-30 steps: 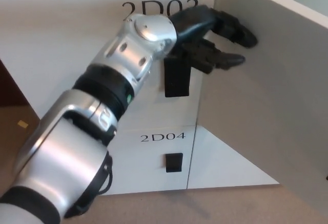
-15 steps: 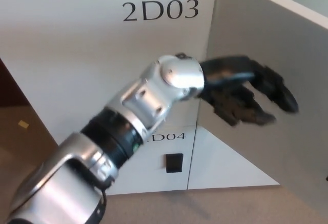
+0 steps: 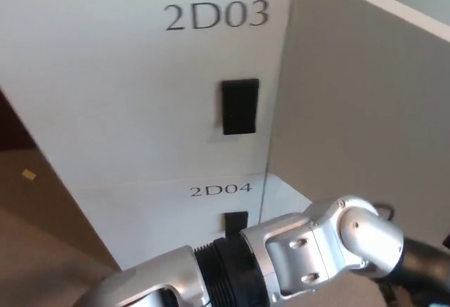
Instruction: The robot walks towards an open cabinet and lifts its left hand to push the door towards the right to close it.
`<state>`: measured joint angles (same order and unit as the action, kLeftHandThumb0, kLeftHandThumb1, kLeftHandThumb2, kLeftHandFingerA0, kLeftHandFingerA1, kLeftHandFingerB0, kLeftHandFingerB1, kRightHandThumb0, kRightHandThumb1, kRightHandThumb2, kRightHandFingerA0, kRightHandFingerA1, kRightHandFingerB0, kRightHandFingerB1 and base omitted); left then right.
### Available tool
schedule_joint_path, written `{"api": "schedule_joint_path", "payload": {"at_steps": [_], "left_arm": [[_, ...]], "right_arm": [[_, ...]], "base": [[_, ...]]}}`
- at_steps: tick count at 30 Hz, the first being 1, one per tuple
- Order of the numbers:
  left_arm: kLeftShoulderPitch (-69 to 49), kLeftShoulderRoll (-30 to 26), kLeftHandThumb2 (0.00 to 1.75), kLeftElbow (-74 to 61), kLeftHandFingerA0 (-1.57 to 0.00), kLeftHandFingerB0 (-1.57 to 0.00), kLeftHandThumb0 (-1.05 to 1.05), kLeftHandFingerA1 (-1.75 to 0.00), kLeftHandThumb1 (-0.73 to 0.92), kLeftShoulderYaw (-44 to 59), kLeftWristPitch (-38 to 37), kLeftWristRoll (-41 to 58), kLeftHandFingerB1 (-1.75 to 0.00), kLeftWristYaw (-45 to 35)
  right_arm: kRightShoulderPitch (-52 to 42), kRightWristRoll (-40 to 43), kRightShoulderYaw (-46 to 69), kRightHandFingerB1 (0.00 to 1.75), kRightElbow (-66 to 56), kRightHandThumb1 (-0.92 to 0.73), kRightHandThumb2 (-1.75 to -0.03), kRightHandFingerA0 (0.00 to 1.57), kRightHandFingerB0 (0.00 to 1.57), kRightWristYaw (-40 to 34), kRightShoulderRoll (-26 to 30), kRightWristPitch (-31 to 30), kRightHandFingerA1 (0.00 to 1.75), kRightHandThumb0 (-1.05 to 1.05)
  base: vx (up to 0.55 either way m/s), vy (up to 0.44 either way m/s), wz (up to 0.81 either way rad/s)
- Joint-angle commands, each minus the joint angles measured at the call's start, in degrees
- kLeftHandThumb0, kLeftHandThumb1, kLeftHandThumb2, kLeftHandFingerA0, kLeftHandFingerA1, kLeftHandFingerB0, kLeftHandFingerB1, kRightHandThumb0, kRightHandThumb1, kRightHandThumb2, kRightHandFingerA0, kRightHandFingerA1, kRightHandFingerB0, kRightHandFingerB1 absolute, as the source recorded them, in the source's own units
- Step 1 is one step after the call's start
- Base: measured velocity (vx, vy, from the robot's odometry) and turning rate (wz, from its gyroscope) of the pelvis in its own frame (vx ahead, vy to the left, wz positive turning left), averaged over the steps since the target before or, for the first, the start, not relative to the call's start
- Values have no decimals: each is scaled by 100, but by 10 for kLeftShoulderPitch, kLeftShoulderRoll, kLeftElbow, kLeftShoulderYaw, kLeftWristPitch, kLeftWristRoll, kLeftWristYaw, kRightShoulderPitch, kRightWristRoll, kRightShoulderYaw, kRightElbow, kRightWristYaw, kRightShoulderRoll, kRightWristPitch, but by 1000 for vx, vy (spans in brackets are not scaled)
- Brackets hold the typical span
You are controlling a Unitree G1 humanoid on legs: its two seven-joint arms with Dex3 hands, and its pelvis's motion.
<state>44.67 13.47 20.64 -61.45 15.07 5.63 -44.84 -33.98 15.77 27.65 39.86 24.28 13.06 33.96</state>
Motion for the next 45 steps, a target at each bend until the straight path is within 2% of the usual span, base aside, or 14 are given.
{"api": "schedule_joint_path", "payload": {"at_steps": [1,3,4,6,7,9,10,12,13,21,24,32,39,45], "left_arm": [[117,240,48,191,-109,-104,-31,-55,19,43,31,-29,-53,-21],[129,239,41,234,-123,-120,-15,-55,-3,82,-6,-39,-55,46],[152,230,107,264,0,0,-32,-48,57,103,-27,-49,-45,93],[179,221,107,296,0,0,-32,-48,57,125,-49,-61,-45,138],[194,217,63,313,-18,-20,-55,-30,74,136,-50,-62,-29,152],[202,216,63,322,-18,-20,-55,-30,74,142,-49,-62,-29,156],[219,204,104,340,0,0,-34,-48,51,149,-55,-67,-45,173],[240,191,104,361,0,0,-34,-48,51,156,-66,-74,-45,191],[253,189,63,385,-9,-12,-56,-25,68,173,-77,-68,-27,211],[371,134,86,436,0,0,-55,-29,44,276,-75,-29,-27,288],[414,86,96,434,0,-3,-88,-28,48,303,-75,-28,-32,286],[439,26,87,484,0,0,-79,-9,50,308,-102,-66,-10,286],[457,-19,81,519,0,0,-65,-11,48,327,-105,-83,-15,300],[464,-85,82,537,0,0,-82,0,52,329,-102,-112,0,308]], "right_arm": [[35,7,7,45,5,-67,-59,74,63,-23,4,6,50,-27],[39,5,6,45,7,-67,-59,74,63,-25,3,6,50,-27],[25,5,-1,44,-27,-71,-61,74,61,-22,-3,-4,48,-27],[9,6,-8,44,-68,-71,-61,74,61,-18,-9,-17,48,-27],[12,9,-8,45,-64,-69,-60,73,64,-14,-10,-18,47,-25],[17,11,-7,45,-55,-69,-60,73,64,-12,-10,-17,47,-25],[18,17,-6,45,-52,-69,-60,74,61,-9,-12,-18,50,-25],[18,22,-5,45,-54,-69,-60,74,61,-6,-15,-20,50,-25],[14,34,-2,45,-56,-69,-60,74,61,2,-20,-27,50,-24],[3,17,-3,43,-57,-71,-61,67,56,0,-19,-7,46,-23],[-3,30,-4,43,-93,-71,-60,68,57,1,-23,-34,48,-22],[-16,35,-8,45,-126,-70,-60,71,59,11,-33,-30,50,-23],[-36,29,-11,44,-170,-70,-60,70,57,0,-41,-44,49,-22],[-70,55,-16,44,-251,-70,-60,68,56,6,-53,-89,49,-23]], "base": [[0,0,0],[0,0,0],[0,0,0],[0,0,0],[0,0,0],[0,0,0],[0,0,0],[0,0,0],[0,0,0],[0,0,0],[0,0,0],[0,0,0],[0,0,0],[0,0,0]]}}
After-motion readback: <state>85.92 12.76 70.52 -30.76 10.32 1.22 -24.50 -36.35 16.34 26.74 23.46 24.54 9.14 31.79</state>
